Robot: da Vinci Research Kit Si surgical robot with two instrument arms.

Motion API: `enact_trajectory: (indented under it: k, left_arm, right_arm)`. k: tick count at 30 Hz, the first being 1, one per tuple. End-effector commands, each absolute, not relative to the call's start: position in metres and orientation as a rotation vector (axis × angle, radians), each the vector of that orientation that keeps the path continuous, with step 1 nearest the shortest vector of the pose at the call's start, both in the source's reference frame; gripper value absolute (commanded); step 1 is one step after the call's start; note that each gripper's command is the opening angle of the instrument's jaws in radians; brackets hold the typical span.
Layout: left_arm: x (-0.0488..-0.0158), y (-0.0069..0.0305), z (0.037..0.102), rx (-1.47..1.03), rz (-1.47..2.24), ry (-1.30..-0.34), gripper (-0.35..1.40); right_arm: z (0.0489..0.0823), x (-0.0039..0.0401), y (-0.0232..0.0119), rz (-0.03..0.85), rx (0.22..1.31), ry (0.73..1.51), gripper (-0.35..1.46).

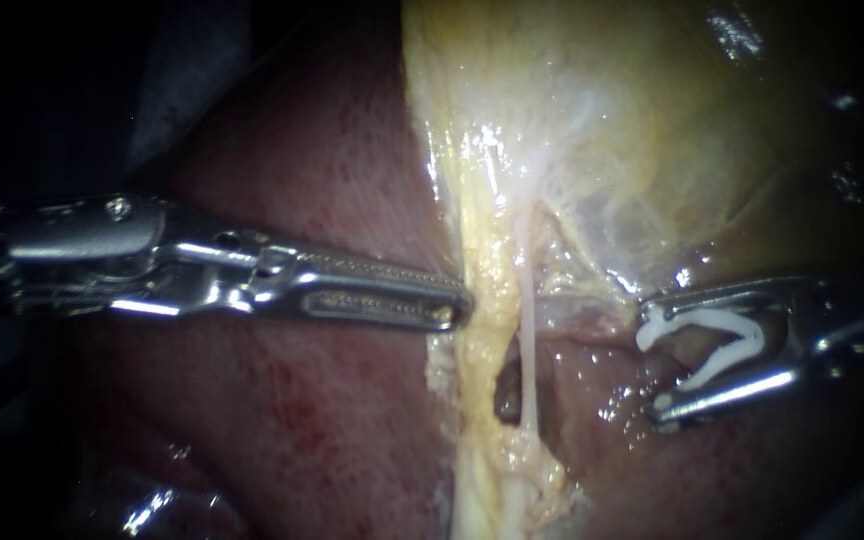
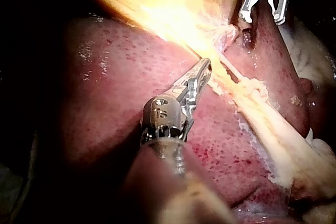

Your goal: Clipping first clip left tube

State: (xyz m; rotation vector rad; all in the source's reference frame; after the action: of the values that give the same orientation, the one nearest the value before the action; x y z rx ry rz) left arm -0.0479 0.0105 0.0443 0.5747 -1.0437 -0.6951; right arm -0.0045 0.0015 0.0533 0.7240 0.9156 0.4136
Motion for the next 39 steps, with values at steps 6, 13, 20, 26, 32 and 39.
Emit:
enact_trajectory:
  k: [6,13,20,26,32,39]
  left_arm:
    - [-0.0472,0.0102,0.0436,0.579,-0.693,-1.044,-0.23]
    - [-0.0453,0.0102,0.0415,0.592,-0.690,-1.048,-0.21]
    - [-0.0443,0.0100,0.0398,0.589,-0.697,-1.048,-0.21]
    - [-0.0444,0.0098,0.0393,0.588,-0.698,-1.048,-0.20]
    - [-0.0445,0.0094,0.0388,0.587,-0.700,-1.048,-0.20]
    - [-0.0446,0.0093,0.0384,0.587,-0.701,-1.048,-0.20]
  right_arm:
    - [0.0532,-0.0043,0.0014,0.416,0.723,0.915,0.52]
    - [0.0531,-0.0030,0.0011,0.421,0.718,0.914,0.52]
    - [0.0538,-0.0012,0.0003,0.428,0.705,0.914,0.52]
    - [0.0559,0.0012,-0.0019,0.404,0.709,0.911,0.52]
    - [0.0588,0.0036,-0.0047,0.392,0.736,0.896,0.53]
    - [0.0605,0.0058,-0.0061,0.378,0.747,0.889,0.53]
